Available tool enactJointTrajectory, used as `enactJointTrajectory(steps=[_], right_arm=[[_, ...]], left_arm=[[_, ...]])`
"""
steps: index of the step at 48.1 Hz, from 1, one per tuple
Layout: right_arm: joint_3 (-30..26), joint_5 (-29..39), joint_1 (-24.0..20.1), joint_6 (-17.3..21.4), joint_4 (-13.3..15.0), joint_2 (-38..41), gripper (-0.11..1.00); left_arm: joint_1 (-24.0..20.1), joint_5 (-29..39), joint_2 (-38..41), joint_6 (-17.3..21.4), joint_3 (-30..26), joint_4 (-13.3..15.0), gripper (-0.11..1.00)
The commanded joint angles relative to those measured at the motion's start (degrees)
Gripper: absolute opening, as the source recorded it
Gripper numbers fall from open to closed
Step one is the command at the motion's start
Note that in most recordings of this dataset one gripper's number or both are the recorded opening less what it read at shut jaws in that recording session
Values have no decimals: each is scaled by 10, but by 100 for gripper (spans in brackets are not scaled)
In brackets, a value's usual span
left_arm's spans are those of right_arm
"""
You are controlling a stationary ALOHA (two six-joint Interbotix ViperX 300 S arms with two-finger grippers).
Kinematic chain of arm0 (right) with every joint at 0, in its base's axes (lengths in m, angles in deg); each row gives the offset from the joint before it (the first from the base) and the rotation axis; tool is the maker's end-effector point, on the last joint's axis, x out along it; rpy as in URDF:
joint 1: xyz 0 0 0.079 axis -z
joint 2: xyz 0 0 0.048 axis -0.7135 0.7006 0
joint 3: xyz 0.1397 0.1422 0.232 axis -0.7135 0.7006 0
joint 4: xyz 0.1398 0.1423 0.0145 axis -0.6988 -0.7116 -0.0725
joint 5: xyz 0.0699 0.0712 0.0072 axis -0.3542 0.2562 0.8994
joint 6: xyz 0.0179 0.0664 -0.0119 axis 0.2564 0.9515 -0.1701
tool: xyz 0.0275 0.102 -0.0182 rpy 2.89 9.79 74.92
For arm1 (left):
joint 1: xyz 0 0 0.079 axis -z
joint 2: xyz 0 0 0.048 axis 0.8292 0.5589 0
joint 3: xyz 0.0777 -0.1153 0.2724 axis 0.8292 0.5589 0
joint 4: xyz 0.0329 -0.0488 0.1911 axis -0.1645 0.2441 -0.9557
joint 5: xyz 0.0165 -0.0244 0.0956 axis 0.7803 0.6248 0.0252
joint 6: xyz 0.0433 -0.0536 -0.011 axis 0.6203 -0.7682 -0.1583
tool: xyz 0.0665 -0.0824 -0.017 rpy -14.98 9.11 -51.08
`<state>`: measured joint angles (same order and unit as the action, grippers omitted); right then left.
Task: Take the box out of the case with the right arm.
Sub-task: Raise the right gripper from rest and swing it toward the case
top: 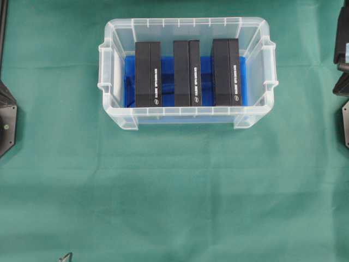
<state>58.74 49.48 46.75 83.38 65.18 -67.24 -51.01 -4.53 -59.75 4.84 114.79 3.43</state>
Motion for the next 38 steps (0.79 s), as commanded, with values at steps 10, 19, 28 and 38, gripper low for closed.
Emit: enactJointTrajectory(steps=[10,19,28,38], right_arm=[[-16,1,2,171,1,4,0],[-17,10,2,430,3,11,0],[-17,38,2,626,27,11,0],[-18,63,2,647,40,17,0]], left_arm=[[2,-1,2,-2,-14,0,0],[3,-1,3,-3,-15,0,0],[3,-1,4,-3,-15,0,0],[2,1,4,-3,-15,0,0]])
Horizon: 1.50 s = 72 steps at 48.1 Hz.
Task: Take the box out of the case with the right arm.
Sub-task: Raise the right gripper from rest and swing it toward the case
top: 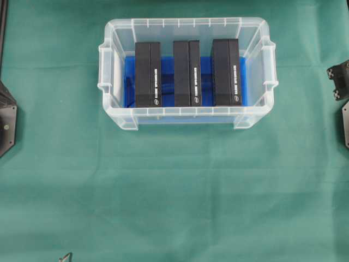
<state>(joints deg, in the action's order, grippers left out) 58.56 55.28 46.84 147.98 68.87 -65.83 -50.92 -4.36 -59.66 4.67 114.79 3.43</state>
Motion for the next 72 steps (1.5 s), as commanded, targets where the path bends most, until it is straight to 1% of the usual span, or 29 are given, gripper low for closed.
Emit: enactJointTrajectory(steps=[1,9,15,20,22,27,35,44,72], right_arm=[[-16,6,1,1,4,3,0],[-17,10,6,-1,11,6,0],[-17,10,37,-18,19,5,0],[-17,6,78,-59,19,5,0],[-18,4,100,-84,18,7,0],[-21,0,146,-130,16,15,0],[-24,-1,181,-164,15,26,0],[-24,-7,184,-170,15,33,0],[-23,-7,184,-163,12,33,1]], left_arm=[[2,0,3,-1,-15,0,0],[2,0,3,-2,-14,0,0],[1,1,3,-2,-15,0,0],[2,2,3,-1,-15,0,0],[2,2,3,-1,-14,0,0],[2,2,3,-1,-15,0,0],[1,3,3,-1,-15,0,0],[2,3,3,0,-15,0,0],[1,3,3,0,-15,0,0]])
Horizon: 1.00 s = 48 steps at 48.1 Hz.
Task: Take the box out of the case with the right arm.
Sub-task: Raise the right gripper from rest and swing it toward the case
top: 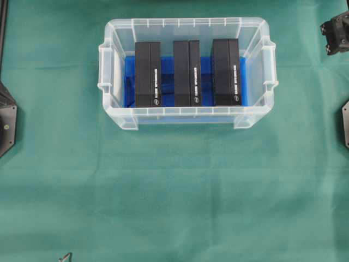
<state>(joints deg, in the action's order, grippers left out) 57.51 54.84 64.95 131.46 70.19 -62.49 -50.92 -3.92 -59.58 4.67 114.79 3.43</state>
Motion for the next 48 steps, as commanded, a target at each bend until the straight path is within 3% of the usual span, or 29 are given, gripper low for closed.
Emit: enactJointTrajectory(steps=[1,5,15,19,48], right_arm=[[-12,-3,3,3,-1,-1,2],[-11,-2,3,6,0,-1,17],[-11,3,3,31,16,2,80],[-11,3,3,33,18,3,94],[-11,11,3,36,13,9,93]], left_arm=[[1,-2,2,1,-14,0,0],[1,-2,2,0,-14,0,0],[1,-2,3,0,-14,0,0],[2,-2,2,0,-15,0,0],[2,17,20,-15,-19,0,0]])
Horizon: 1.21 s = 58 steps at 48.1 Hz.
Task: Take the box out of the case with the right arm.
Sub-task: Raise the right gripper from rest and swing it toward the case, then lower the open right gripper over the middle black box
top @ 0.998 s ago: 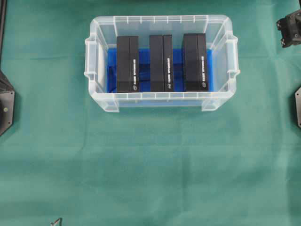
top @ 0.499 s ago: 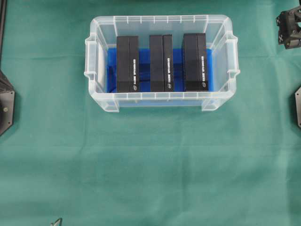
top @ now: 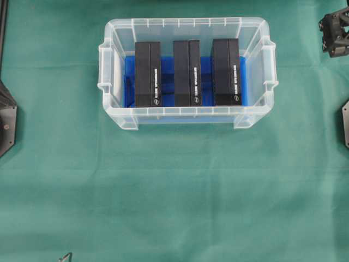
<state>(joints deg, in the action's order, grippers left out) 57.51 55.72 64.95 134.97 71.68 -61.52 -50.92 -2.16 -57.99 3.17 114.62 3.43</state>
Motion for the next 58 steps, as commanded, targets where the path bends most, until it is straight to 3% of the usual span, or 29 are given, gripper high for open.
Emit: enactJointTrajectory(steps=[1,13,24,41,58], right_arm=[[-12,3,3,1,-2,-1,93],[-24,-26,2,16,-8,24,93],[-70,-73,-7,20,-25,99,93],[-236,-76,-54,48,-25,269,93],[-395,-76,-83,47,-25,405,93]], left_arm=[[1,-1,5,0,-17,0,0],[2,-1,5,1,-18,-1,0],[-4,-1,4,3,-18,-4,0],[-5,-1,1,3,-18,-4,0],[-5,-1,-7,3,-18,-4,0]])
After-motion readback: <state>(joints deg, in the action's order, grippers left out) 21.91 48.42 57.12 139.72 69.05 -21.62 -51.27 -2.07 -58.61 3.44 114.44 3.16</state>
